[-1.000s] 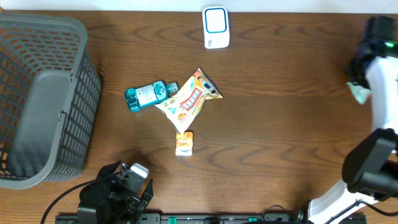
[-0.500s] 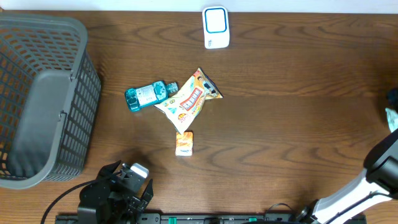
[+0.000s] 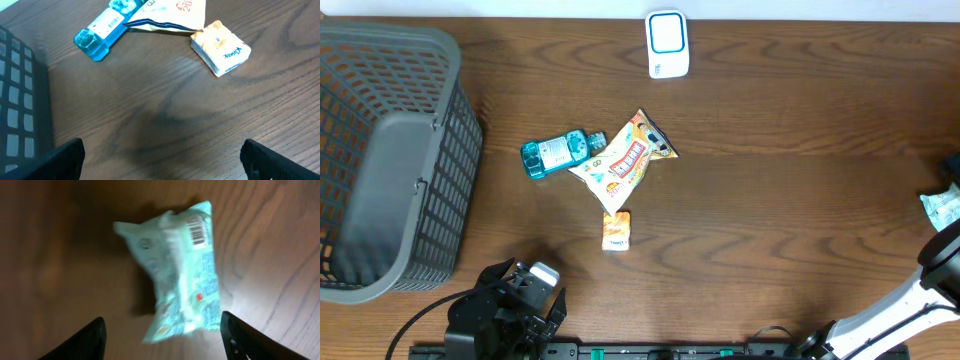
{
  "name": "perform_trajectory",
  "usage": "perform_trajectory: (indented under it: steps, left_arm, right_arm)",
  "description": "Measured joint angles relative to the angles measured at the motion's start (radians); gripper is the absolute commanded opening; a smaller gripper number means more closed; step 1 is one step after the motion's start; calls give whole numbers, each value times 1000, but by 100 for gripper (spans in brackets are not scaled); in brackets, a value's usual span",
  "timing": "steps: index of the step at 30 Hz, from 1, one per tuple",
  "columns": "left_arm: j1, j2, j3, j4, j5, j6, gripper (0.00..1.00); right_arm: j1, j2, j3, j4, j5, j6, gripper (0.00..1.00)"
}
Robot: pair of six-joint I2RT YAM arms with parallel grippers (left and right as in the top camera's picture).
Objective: Scan the item barcode
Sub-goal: 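Carry the green pack right and drop it at the table's right edge, then reach the right gripper left over the printed snack bag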
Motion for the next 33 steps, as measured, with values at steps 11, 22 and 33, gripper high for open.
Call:
perform_trajectory:
  steps: [11,22,33]
  left_arm:
    - [0,0,0,0,0,0,99]
    - [0,0,0,0,0,0,99]
    - [0,0,0,0,0,0,99]
  right_arm:
    - [47,-305,57,-18,-332,6,77]
    - [401,-482,60,-138,-507,-61,89]
    - [861,-426,-139,5,-530,-19,99]
